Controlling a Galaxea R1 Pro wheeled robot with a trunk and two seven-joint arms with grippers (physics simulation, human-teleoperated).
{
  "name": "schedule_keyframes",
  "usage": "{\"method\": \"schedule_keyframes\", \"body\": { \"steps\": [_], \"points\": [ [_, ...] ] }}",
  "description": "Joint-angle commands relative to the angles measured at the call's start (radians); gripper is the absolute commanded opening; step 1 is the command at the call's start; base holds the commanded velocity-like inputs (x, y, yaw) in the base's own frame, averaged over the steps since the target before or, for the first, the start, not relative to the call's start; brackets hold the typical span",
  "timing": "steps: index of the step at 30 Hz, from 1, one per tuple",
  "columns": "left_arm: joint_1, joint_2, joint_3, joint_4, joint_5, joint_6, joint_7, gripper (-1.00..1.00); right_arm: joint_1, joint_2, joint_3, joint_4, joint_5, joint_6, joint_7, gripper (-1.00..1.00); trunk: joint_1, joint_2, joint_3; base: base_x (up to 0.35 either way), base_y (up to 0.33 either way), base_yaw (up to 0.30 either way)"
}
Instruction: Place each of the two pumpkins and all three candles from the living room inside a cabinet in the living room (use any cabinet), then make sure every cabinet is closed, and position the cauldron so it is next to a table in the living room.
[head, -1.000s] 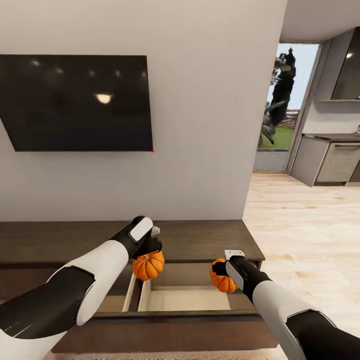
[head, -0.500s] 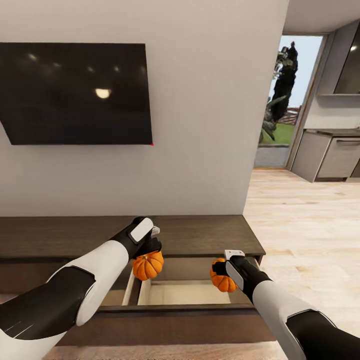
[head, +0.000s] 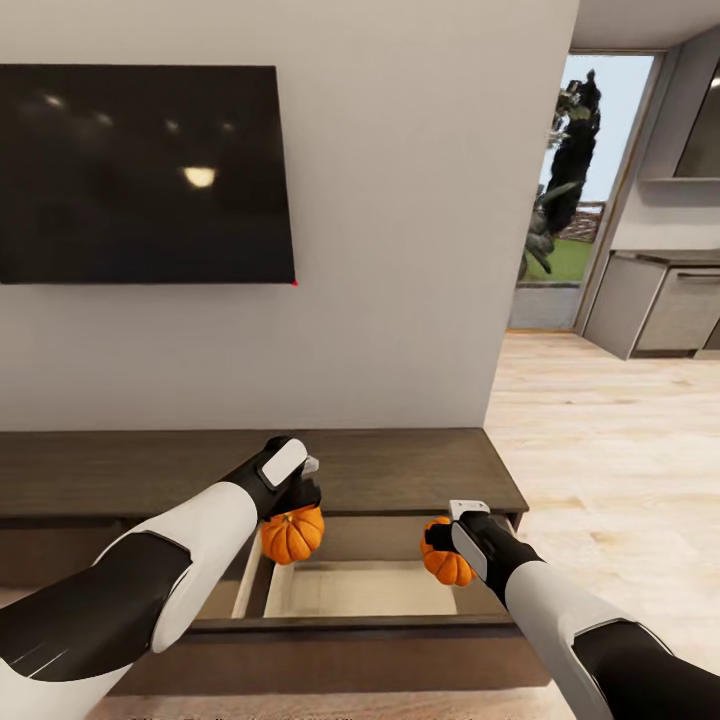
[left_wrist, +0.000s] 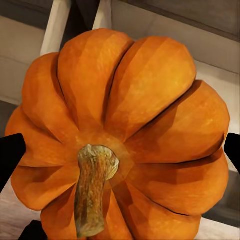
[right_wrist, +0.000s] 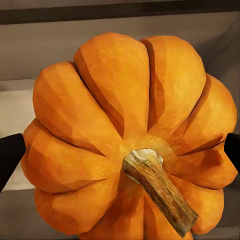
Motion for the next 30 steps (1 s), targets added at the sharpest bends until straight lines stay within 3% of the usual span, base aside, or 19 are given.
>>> {"method": "schedule_keyframes", "body": {
  "steps": [1,5,9,11,15,25,30],
  "points": [
    [-0.001,0.000,-0.005,-0.001,0.004,0.004,0.008,-1.00,-0.001,-0.001,0.008,-0.002,-0.010,0.004,-0.008,-1.00,0.000,-0.001,-0.003,0.008,-0.007,0.000],
    [-0.001,0.000,-0.008,-0.002,0.004,-0.003,-0.023,-1.00,-0.001,-0.001,0.008,0.000,-0.010,0.003,-0.008,-1.00,0.000,-0.001,-0.009,0.004,-0.003,0.000],
    [-0.001,0.000,-0.018,0.035,-0.004,-0.073,-0.151,-1.00,-0.001,0.000,0.009,0.002,-0.010,0.000,-0.008,-1.00,0.000,-0.001,-0.015,0.000,0.000,0.000],
    [0.000,0.000,-0.043,0.060,-0.038,-0.106,-0.196,-1.00,-0.001,0.000,0.009,0.002,-0.009,-0.001,-0.007,-1.00,0.000,-0.001,-0.018,0.000,0.000,0.000],
    [0.000,0.000,-0.055,0.075,-0.061,-0.132,-0.235,-1.00,-0.001,0.000,0.010,0.003,-0.008,-0.002,-0.008,-1.00,0.000,-0.001,-0.024,0.000,0.000,0.000],
    [0.001,0.000,-0.060,0.083,-0.067,-0.139,-0.253,-1.00,-0.001,0.000,0.010,0.003,-0.008,-0.002,-0.008,-1.00,0.000,-0.001,-0.039,0.000,0.000,0.000],
    [0.011,0.000,-0.061,0.086,-0.075,-0.139,-0.332,-1.00,-0.001,0.000,0.010,0.003,-0.008,-0.003,-0.007,-1.00,0.000,-0.001,-0.047,0.000,0.000,0.000]
  ]
}}
